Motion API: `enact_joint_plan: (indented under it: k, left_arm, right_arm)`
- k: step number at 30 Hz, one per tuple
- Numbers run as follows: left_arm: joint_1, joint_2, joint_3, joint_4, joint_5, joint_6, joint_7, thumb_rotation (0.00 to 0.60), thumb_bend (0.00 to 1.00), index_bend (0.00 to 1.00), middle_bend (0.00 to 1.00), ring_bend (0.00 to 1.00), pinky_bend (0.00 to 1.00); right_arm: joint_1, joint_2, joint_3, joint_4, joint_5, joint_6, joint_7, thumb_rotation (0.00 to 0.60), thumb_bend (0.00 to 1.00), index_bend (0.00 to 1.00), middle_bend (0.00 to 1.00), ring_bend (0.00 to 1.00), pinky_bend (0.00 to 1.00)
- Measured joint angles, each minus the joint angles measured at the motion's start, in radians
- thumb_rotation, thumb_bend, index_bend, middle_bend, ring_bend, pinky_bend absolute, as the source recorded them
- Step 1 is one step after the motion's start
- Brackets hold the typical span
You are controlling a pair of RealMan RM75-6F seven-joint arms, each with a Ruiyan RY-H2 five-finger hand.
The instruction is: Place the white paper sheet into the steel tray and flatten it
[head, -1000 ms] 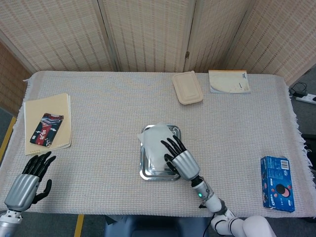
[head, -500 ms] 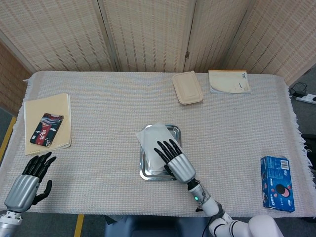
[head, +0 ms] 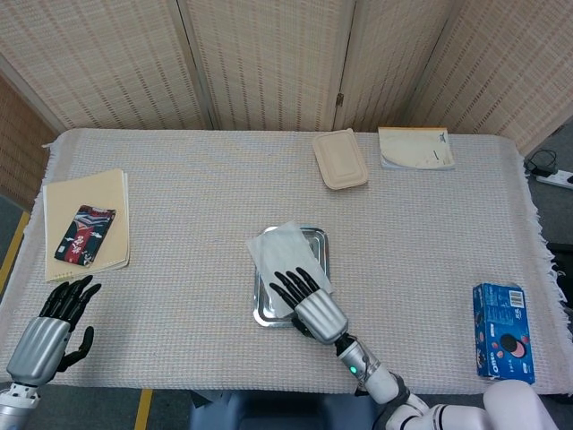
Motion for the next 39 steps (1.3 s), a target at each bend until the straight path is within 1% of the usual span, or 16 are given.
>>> enact_joint_plan:
  k: [6,8,9,10,11,12,13,14,15,16,17,19,23,28,33,39]
  left_arm:
    - [0.0,0.002,0.0,0.001,-0.001,0.0,-0.004,0.6,0.67,0.0,0.0,0.0,0.0]
    - [0.0,0.002,0.0,0.001,0.0,-0.001,-0.004,0.6,0.67,0.0,0.0,0.0,0.0]
    - [0.0,0.001,0.0,0.001,0.001,-0.001,-0.003,0.6,0.67,0.0,0.0,0.0,0.0]
    - [0.0,0.001,0.0,0.0,0.001,0.0,-0.003,0.6,0.67,0.0,0.0,0.0,0.0]
    - [0.0,0.001,0.0,0.0,0.001,0.001,-0.003,0.6,0.67,0.0,0.0,0.0,0.0]
    - [0.001,0.0,0.0,0.0,0.001,0.001,-0.002,0.6,0.67,0.0,0.0,0.0,0.0]
    - [0.001,0.0,0.0,0.0,0.0,0.0,-0.002,0.6,0.67,0.0,0.0,0.0,0.0]
    - [0.0,0.0,0.0,0.0,-0.001,-0.001,-0.001,0.6,0.67,0.0,0.0,0.0,0.0]
    - [0.0,0.0,0.0,0.001,-0.002,-0.003,0.001,0.6,0.67,0.0,0.0,0.0,0.0]
    - [-0.001,-0.001,-0.001,0.001,-0.003,-0.005,0.002,0.6,0.67,0.0,0.0,0.0,0.0]
    - [-0.001,-0.002,-0.001,0.001,-0.004,-0.007,0.004,0.6,0.67,0.0,0.0,0.0,0.0]
    - [-0.002,-0.004,-0.001,0.001,-0.006,-0.01,0.006,0.6,0.67,0.0,0.0,0.0,0.0]
    - [-0.003,-0.006,-0.002,0.002,-0.008,-0.013,0.01,0.6,0.67,0.0,0.0,0.0,0.0]
    - [-0.003,-0.003,-0.004,0.003,-0.011,-0.01,0.001,0.6,0.67,0.0,0.0,0.0,0.0]
    - [-0.004,-0.003,-0.004,0.004,-0.013,-0.014,-0.001,0.6,0.67,0.0,0.0,0.0,0.0]
    - [-0.004,-0.003,-0.005,0.004,-0.014,-0.012,-0.003,0.6,0.67,0.0,0.0,0.0,0.0]
  right_arm:
    - [0.01,0.115,0.011,-0.191,0.051,-0.081,-0.008,0.6,0.45,0.0,0.0,0.0,0.0]
    - [0.017,0.156,0.026,-0.216,0.067,-0.098,-0.004,0.6,0.45,0.0,0.01,0.0,0.0]
    - [0.024,0.181,0.041,-0.225,0.083,-0.113,-0.005,0.6,0.45,0.0,0.05,0.01,0.0]
    - [0.029,0.198,0.052,-0.232,0.095,-0.124,-0.008,0.6,0.45,0.0,0.12,0.06,0.01]
    - [0.033,0.215,0.065,-0.239,0.106,-0.13,-0.013,0.6,0.45,0.0,0.25,0.16,0.07]
    - [0.039,0.235,0.082,-0.245,0.115,-0.134,-0.023,0.6,0.45,0.0,0.33,0.24,0.15]
    - [0.042,0.248,0.095,-0.249,0.119,-0.134,-0.031,0.6,0.45,0.0,0.47,0.39,0.34]
    - [0.046,0.261,0.107,-0.253,0.125,-0.134,-0.038,0.6,0.47,0.0,0.57,0.51,0.52]
    - [0.051,0.275,0.123,-0.257,0.135,-0.133,-0.05,0.6,0.49,0.0,0.64,0.59,0.63]
    - [0.054,0.283,0.132,-0.259,0.145,-0.135,-0.059,0.6,0.53,0.0,0.72,0.68,0.72]
    - [0.059,0.289,0.138,-0.26,0.156,-0.141,-0.068,0.6,0.57,0.0,0.78,0.73,0.78]
    - [0.074,0.306,0.148,-0.263,0.184,-0.169,-0.099,0.6,0.63,0.0,0.84,0.78,0.83]
    - [0.112,0.342,0.157,-0.275,0.262,-0.268,-0.168,0.6,0.7,0.0,0.91,0.85,0.9]
    - [0.181,0.388,0.153,-0.302,0.436,-0.391,-0.315,0.6,0.79,0.0,0.95,0.91,0.95]
    - [0.25,0.406,0.131,-0.323,0.63,-0.437,-0.441,0.6,0.83,0.0,0.95,0.92,0.96]
    - [0.329,0.393,0.1,-0.33,0.816,-0.447,-0.517,0.6,0.87,0.0,0.97,0.93,0.97]
